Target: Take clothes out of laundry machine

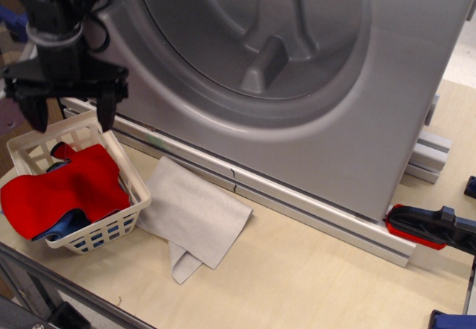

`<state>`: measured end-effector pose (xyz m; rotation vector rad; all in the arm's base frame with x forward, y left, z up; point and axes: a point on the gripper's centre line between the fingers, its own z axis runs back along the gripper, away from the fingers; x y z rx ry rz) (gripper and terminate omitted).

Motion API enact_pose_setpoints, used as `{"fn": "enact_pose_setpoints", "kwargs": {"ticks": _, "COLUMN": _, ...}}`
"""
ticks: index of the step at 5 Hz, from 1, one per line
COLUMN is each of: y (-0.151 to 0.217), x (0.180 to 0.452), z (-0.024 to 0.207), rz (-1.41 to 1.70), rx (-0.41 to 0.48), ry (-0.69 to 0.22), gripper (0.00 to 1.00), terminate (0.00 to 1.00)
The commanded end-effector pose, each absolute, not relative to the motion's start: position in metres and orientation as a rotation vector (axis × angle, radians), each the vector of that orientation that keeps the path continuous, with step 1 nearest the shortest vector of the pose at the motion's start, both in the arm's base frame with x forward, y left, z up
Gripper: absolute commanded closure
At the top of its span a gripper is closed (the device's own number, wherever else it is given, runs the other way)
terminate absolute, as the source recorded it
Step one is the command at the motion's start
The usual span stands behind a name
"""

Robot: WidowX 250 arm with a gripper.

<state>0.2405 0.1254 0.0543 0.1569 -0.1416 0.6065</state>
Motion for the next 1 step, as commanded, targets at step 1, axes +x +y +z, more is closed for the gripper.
{"fn": "enact_pose_setpoints", "kwargs": {"ticks": 1, "y": 0.1193, "x": 0.248, "z": 0.074, "rz": 0.606, "rx": 0.163, "ry": -0.201, "gripper": 0.0, "terminate": 1.0}}
